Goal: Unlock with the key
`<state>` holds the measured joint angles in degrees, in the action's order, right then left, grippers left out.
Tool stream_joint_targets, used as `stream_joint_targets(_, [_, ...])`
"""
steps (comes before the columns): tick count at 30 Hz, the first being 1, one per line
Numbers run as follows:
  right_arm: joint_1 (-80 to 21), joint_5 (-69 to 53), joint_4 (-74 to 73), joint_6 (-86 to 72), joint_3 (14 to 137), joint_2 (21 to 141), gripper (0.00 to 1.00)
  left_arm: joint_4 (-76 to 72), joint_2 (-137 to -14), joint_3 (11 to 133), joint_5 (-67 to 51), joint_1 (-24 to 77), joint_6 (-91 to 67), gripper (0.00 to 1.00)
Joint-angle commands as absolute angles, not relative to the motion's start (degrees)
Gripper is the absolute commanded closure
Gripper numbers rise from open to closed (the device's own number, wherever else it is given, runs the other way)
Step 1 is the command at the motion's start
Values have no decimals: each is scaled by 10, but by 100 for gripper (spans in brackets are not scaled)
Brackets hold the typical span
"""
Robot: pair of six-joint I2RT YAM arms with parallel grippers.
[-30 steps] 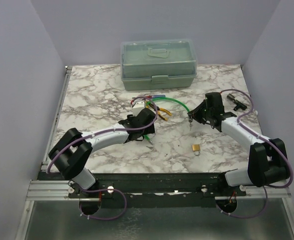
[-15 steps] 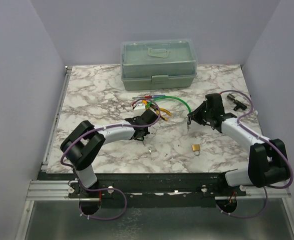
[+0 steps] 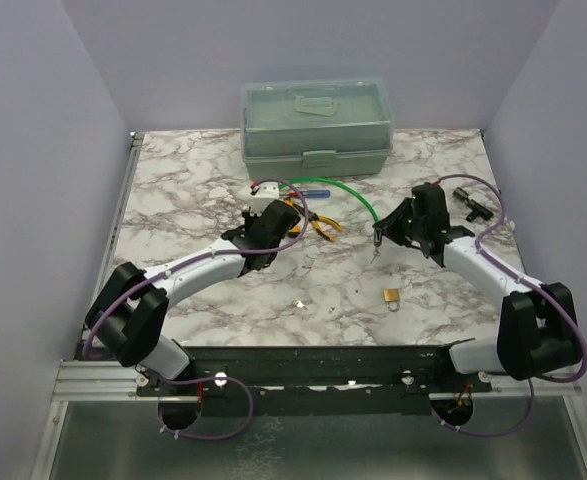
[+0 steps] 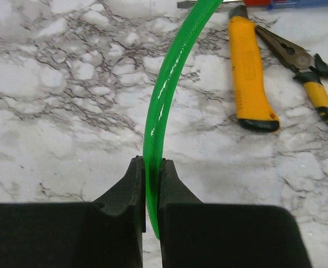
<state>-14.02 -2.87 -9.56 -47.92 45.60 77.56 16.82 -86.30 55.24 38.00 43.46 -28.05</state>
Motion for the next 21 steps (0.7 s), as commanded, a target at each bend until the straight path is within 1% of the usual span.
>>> stream_joint_targets(1, [-138, -25, -50, -466, 466, 807, 100, 126, -878, 523, 425, 397, -183, 100])
stream_joint_targets(8, [-138, -29, 13, -440, 464, 881, 100, 66, -956, 521, 419, 372, -125, 100])
stream_joint_targets(15, [-137, -35, 10, -417, 475, 933, 100, 48, -996, 538, 409, 369, -104, 100])
stream_joint_targets(16, [-137, -40, 9, -415, 475, 938, 98, 49, -997, 537, 400, 369, -104, 98])
stream_joint_targets(18, [-137, -45, 7, -416, 475, 943, 91, 49, -998, 534, 390, 368, -105, 94])
stream_joint_targets(20, [-137, -48, 5, -415, 474, 944, 79, 49, -1000, 530, 392, 368, -109, 91])
stream_joint_targets(21, [-138, -49, 3, -414, 474, 944, 75, 50, -1001, 528, 392, 369, -109, 88])
